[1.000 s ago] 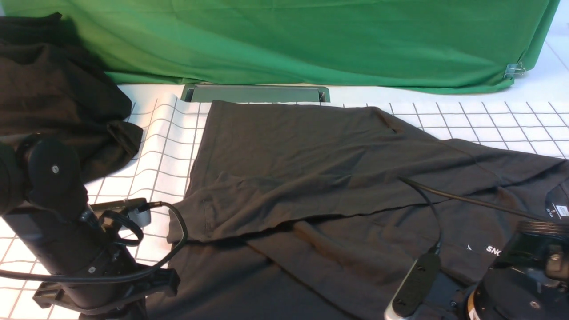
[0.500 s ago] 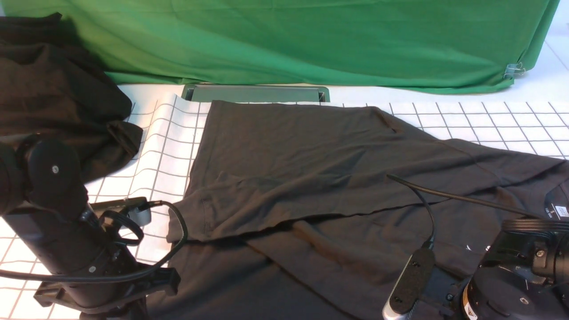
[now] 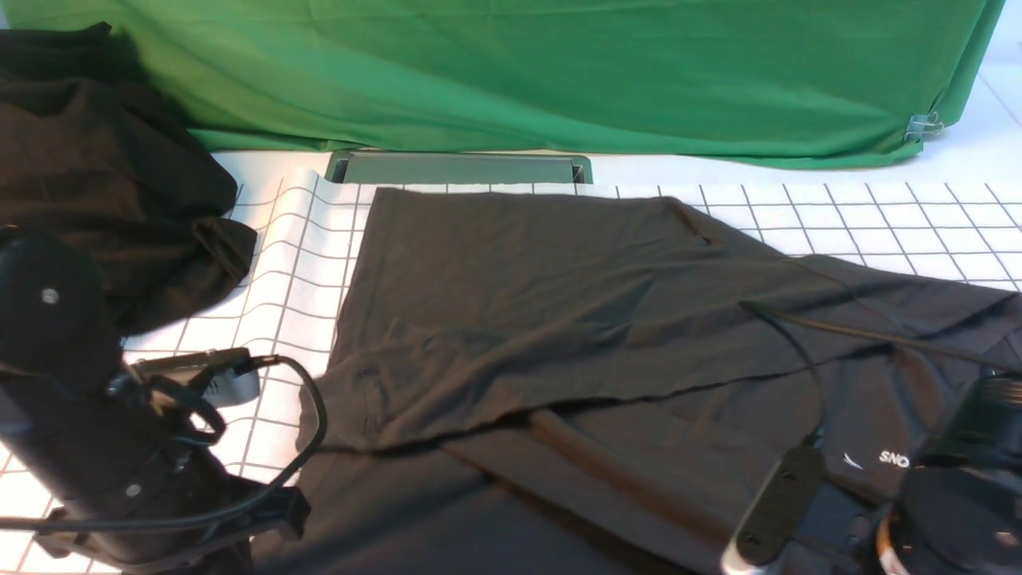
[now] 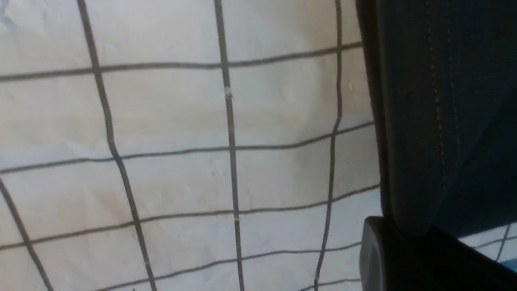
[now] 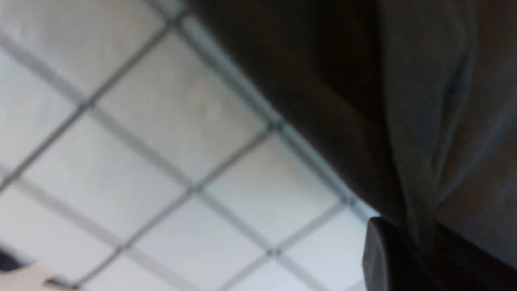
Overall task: Fold a long-sleeved shirt over a white checkered tablecloth.
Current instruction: 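Fold the black garment in half by bringing its near edge over to the far edge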
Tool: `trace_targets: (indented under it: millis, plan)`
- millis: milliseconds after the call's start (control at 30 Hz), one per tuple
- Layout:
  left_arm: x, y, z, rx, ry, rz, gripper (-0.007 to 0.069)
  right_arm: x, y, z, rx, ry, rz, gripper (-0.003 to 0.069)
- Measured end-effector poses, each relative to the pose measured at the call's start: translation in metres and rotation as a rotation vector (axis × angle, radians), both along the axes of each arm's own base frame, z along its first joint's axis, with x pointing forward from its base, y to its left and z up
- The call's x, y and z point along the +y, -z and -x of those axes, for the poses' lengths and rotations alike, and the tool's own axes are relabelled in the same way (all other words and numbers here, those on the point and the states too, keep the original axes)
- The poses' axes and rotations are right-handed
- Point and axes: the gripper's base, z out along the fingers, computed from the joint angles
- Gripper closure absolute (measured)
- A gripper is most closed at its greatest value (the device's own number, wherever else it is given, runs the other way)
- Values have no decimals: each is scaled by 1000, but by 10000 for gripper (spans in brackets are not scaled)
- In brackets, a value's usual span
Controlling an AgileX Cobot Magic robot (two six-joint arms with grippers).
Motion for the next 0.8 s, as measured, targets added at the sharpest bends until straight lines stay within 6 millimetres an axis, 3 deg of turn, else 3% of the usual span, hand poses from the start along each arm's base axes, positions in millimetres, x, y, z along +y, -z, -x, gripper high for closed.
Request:
trace_targets:
  millis: [267,433,667,800]
  plan:
    - [-3,-22,19,-7,14,89,603,-14,-24,19,33,62,-8,630]
    - [-5,-25,14,-37,19,111,603,-13,-30,17,15,79,-12,630]
    - [-17,-61,-39,-246,1,144,603,-15,-76,-31,-172,147,-80,631]
    - [-24,-76,-76,-329,-10,155,603,-19,-85,-64,-218,204,-96,631]
